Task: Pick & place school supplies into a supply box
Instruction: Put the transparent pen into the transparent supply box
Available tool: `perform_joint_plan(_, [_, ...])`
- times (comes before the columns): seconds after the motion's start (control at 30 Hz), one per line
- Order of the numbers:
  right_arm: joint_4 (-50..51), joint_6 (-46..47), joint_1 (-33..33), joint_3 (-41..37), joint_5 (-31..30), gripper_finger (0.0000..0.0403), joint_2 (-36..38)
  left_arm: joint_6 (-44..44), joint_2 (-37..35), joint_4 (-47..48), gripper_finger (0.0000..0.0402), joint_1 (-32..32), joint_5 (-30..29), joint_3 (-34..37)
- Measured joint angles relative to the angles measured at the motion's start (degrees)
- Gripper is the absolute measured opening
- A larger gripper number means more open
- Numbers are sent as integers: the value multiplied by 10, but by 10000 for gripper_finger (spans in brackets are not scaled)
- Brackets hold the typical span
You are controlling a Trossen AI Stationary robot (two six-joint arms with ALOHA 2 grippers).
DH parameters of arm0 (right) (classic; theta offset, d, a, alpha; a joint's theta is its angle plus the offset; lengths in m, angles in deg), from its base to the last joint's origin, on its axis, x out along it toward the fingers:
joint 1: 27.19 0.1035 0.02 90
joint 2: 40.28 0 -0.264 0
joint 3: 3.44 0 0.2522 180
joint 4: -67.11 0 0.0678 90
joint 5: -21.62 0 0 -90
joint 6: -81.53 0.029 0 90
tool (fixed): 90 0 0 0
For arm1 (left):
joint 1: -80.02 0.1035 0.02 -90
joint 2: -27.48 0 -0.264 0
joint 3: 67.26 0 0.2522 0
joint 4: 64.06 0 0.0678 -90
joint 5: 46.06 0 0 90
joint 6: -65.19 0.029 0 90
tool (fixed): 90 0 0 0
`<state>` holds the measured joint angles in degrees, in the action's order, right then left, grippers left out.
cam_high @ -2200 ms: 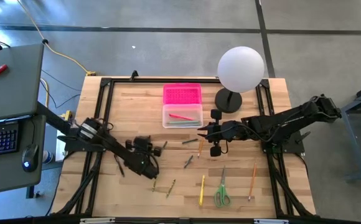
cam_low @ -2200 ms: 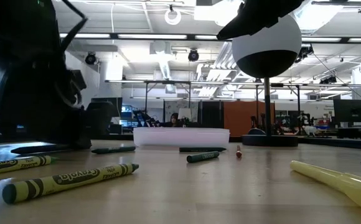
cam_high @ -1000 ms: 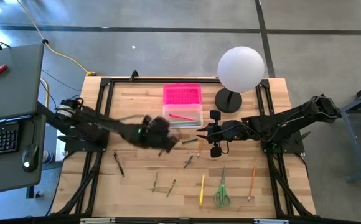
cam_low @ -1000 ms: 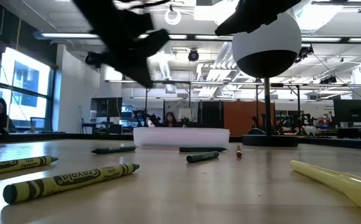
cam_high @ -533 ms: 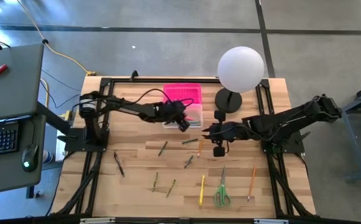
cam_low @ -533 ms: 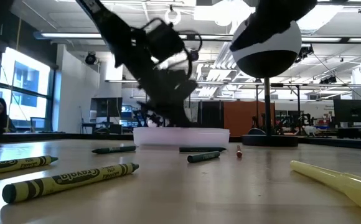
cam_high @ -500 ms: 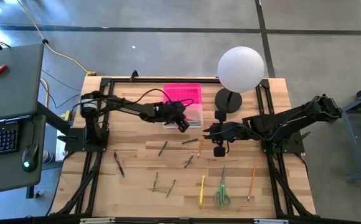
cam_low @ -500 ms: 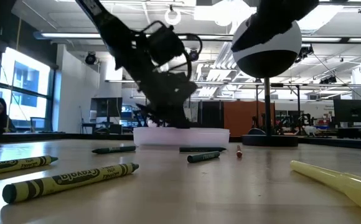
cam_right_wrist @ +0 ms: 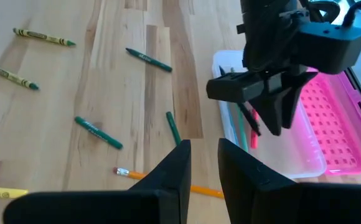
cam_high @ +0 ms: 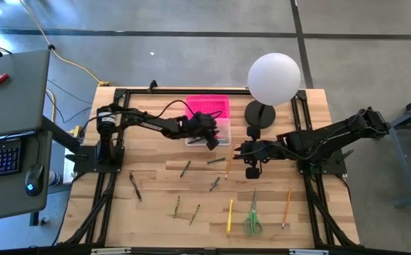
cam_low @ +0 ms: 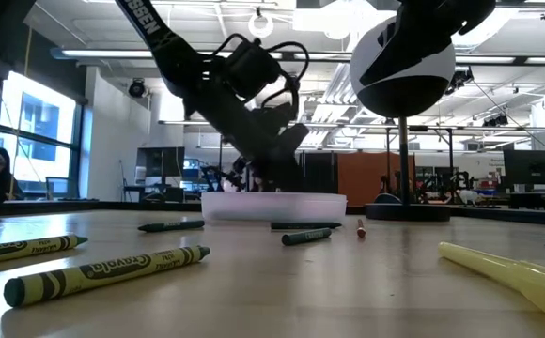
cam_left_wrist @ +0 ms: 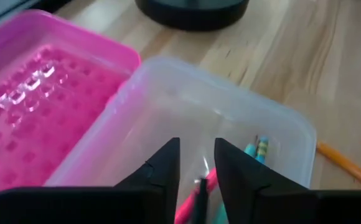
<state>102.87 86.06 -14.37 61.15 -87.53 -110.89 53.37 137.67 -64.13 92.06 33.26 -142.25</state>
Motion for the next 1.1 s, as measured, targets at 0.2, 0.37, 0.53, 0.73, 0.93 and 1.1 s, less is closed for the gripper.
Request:
perform_joint_plan(0.2, [0,0,0,0,0,59,0,17,-52,16,142,0,-1,0])
perform_joint_plan(0.37, [0,0,0,0,-1,59,0,14,-150,126,128,0,-1,0])
perform_joint_plan(0.53, [0,0,0,0,0,59,0,-5,-268,268,106,-20,-8,0])
perform_joint_plan(0.73, [0,5,0,0,0,59,0,-103,-365,456,91,-105,-36,0])
perform_joint_plan(0.93, [0,10,0,0,0,59,0,-349,-375,635,90,-260,-107,0])
perform_joint_plan(1.1, [-1,10,0,0,0,59,0,-561,-349,726,90,-385,-123,0])
